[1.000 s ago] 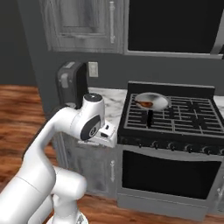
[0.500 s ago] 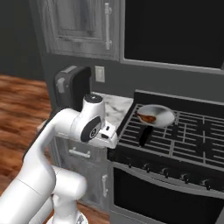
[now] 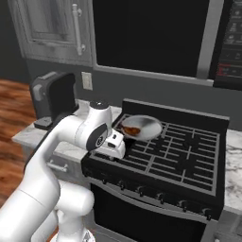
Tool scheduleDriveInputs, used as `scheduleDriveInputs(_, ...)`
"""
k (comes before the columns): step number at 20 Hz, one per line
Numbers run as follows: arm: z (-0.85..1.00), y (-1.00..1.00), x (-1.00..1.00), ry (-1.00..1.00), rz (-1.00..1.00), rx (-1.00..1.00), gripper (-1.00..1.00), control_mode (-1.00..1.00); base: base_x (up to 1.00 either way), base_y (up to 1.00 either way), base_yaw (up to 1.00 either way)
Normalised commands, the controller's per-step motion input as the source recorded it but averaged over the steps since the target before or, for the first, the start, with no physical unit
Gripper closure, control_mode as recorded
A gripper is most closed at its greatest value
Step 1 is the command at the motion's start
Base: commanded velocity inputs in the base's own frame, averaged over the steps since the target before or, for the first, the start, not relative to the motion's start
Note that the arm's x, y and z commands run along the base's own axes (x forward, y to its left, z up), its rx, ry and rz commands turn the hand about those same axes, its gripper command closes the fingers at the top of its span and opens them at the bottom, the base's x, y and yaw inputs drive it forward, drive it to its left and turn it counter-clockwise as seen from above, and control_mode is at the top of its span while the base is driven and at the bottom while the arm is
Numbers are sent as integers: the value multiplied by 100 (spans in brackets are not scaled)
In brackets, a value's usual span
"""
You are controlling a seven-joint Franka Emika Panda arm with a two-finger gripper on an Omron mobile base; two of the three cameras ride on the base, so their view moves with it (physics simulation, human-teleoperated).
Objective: Take the chicken drumsticks from the pan and place one on each plate on the dining counter.
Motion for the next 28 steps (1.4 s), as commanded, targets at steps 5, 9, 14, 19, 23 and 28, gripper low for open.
scheduleDriveInputs(5,0,0,0,0,0,0,-100,100,50,-39,0)
scheduleDriveInputs(9,0,0,0,0,0,0,-100,100,57,-21,2)
scheduleDriveInputs(14,0,0,0,0,0,0,-100,100,25,-15,3)
scheduleDriveInputs(19,0,0,0,0,0,0,-100,100,0,0,0)
scheduleDriveInputs(23,0,0,0,0,0,0,-100,100,0,0,0)
scheduleDriveInputs(28,0,0,0,0,0,0,-100,100,0,0,0)
